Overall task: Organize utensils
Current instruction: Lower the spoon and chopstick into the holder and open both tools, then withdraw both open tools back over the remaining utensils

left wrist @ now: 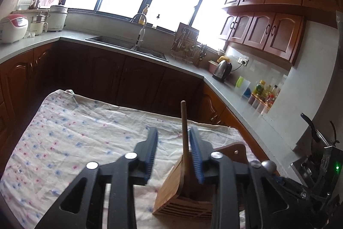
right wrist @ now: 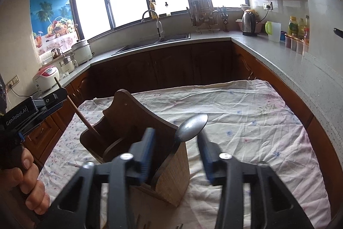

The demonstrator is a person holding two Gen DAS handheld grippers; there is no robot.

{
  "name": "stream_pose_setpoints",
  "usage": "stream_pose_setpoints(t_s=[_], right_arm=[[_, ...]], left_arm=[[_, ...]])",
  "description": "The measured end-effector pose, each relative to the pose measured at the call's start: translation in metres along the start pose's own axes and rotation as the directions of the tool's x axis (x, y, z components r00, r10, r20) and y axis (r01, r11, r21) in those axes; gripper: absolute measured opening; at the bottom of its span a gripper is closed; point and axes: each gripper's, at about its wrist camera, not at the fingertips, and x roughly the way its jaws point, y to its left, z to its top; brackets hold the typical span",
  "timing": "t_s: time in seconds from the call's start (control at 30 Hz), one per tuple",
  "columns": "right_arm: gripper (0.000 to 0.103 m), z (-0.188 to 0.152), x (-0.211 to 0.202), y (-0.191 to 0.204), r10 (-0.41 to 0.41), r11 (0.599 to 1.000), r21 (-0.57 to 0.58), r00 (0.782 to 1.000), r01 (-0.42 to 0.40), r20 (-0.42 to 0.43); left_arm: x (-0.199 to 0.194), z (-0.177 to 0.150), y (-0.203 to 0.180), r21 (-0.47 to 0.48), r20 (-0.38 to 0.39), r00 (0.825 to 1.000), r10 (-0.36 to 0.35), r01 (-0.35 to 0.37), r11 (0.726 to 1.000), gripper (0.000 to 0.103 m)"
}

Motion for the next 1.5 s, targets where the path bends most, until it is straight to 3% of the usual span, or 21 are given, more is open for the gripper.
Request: stream_pose_setpoints(t_s=[0.2,0.27,0.47,0.8,1.1,1.5], right_arm=[[0.05,-0.007,-0.012,-0.005,0.017,0.999,0.031,1.0,-0.017,0.0],[0.055,-0.011,-0.019,-0.007,0.027,0.999,0.046,1.0,-0.028,0.004],[0.071,-0.025,-0.051,-0.01,0.061,0.995,0.076,0.998,-0.063,0.034],[0.078,-0.062,-0.115,-0.01,0.092,0.989,0.11,0.992,-0.101,0.082],[0.079,-0.104,-0.155,-0.014,0.088,0.987,0.129,0.994,-0.097,0.07],[0.084,-0.153,-0.178,-0.02,0.056,0.985,0.16,0.998,-0.059,0.023]], left_arm=[[-0.023,-0.004,0.005,-0.028,0.002,1.0,0.01,-0.01,1.0,0.061],[-0.033,-0.007,0.007,-0.036,-0.001,1.0,0.02,-0.02,0.999,0.071],[-0.075,-0.021,0.014,-0.034,-0.01,0.999,0.052,-0.052,0.998,0.083],[-0.158,-0.055,0.01,0.007,-0.044,0.996,0.079,-0.079,0.997,0.085],[-0.222,-0.083,0.004,0.03,-0.057,0.996,0.068,-0.067,0.997,0.085],[-0.269,-0.117,0.002,0.011,-0.095,0.993,0.076,-0.075,0.997,0.086]])
